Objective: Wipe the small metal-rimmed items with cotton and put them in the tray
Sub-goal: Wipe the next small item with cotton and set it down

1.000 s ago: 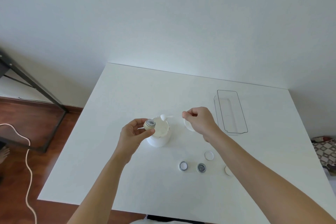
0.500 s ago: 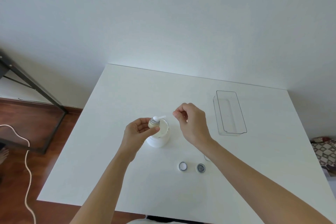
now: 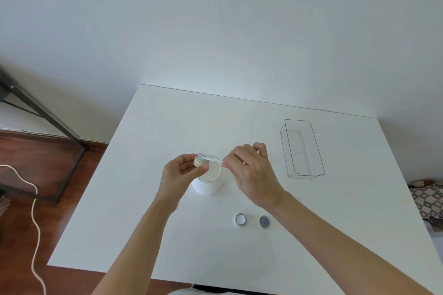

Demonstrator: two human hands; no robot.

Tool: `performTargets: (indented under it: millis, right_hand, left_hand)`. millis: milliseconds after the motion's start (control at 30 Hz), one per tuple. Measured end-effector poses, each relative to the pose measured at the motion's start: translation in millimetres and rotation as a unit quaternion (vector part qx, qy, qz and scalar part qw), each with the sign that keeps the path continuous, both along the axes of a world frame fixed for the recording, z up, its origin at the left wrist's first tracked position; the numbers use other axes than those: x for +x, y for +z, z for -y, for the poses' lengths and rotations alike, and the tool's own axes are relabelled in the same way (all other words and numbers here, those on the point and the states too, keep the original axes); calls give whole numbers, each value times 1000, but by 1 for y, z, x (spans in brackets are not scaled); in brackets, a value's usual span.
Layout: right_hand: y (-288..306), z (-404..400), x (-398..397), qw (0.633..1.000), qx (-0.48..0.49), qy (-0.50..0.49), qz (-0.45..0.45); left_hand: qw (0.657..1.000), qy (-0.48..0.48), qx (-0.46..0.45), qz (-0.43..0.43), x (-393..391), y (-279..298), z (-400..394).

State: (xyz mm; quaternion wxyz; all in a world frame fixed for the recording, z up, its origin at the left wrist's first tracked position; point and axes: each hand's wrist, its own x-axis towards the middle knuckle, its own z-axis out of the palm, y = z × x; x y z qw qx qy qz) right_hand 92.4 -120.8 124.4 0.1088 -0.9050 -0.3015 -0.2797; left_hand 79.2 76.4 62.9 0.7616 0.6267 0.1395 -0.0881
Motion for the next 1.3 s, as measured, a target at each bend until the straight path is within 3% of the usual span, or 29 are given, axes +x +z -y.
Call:
performTargets:
  millis: [267, 467, 633, 967, 1133, 1300]
  right_hand:
    - [-2, 5, 0, 1000, 18, -8, -1]
    - [-6, 10, 7, 975, 140, -90, -145]
    - [-23, 2, 22, 964, 36, -122, -232]
    - [-48, -38, 43, 953, -121, -84, -263]
    - [-51, -44, 41, 932, -115, -74, -335]
    - [-44, -34, 41, 882, -4, -143, -449]
  left_hand:
    - [1000, 6, -2, -8, 0, 0, -5]
    - [1000, 14, -15, -3, -4, 0, -13]
    - [999, 4, -34, 11, -8, -1, -20]
    - [997, 29, -68, 2, -10, -7, -25]
    - [998, 21, -62, 6, -12, -7, -28]
    - [999, 14, -39, 5, -14, -8, -32]
